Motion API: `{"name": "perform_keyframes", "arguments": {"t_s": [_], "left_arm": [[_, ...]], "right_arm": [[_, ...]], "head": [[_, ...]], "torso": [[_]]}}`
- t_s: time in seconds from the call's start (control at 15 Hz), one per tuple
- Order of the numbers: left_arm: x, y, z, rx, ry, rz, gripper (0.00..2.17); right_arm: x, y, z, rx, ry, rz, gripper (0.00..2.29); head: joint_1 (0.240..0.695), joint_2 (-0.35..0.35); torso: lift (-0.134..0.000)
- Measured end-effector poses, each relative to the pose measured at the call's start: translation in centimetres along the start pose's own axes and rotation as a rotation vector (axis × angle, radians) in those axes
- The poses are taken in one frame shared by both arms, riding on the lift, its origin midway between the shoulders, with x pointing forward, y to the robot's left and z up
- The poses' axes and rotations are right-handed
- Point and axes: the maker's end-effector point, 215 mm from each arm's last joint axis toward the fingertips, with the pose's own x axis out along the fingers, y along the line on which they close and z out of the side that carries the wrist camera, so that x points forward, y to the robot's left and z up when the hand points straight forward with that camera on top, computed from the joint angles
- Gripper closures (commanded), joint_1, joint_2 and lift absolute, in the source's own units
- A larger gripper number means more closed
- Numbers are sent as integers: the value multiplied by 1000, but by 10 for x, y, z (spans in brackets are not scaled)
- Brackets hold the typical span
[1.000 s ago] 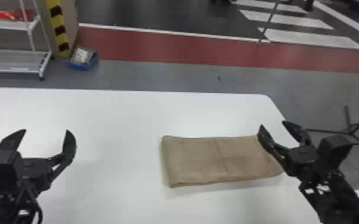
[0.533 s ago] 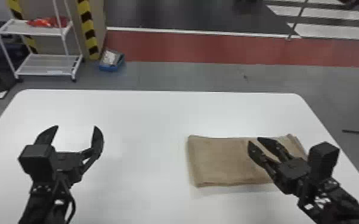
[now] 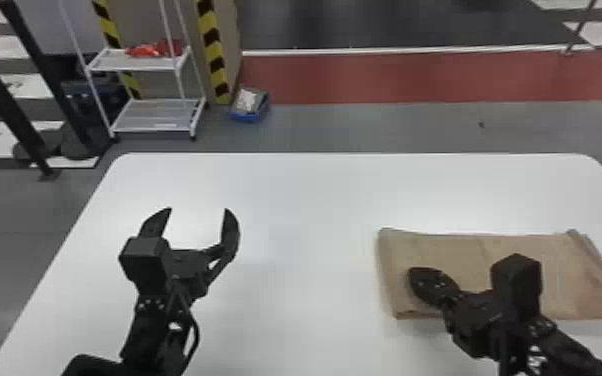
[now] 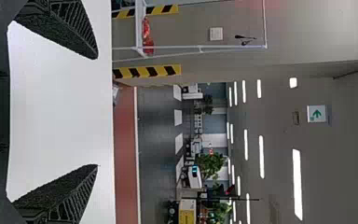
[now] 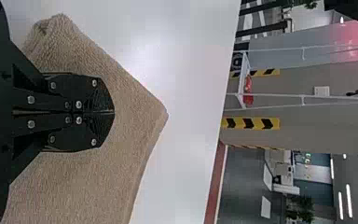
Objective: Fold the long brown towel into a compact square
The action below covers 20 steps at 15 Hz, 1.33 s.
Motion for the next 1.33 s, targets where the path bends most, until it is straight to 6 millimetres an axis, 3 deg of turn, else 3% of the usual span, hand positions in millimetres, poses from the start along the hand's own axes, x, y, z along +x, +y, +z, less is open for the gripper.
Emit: {"name": "perform_keyframes", "arguments": {"t_s": [0.27,0.6,0.8,0.93,1.13,1.33], "left_arm": [[0,-1,1,-1,-1,-2,39],[0,-1,-1,1,2,-2,39],[0,0,-2,1,2,-1,39],[-1,1,-1,0,-5,0,39],[-3,0,-1,-2,-10,1,39],[-7,-14,7,-8,-24,-22,39]], "right_arm": [[25,40,-8,25,55,66,1835],[53,105,11,19,56,151,1835],[67,137,33,1,33,174,1831],[69,135,44,-8,14,149,1814],[51,105,68,-3,-68,89,1251],[17,50,92,18,-157,2,221]], "head": [[695,136],[695,216],[695,267],[695,273],[695,240],[695,176]], "torso": [[-115],[-115],[-115],[-115],[-115],[-115]]}}
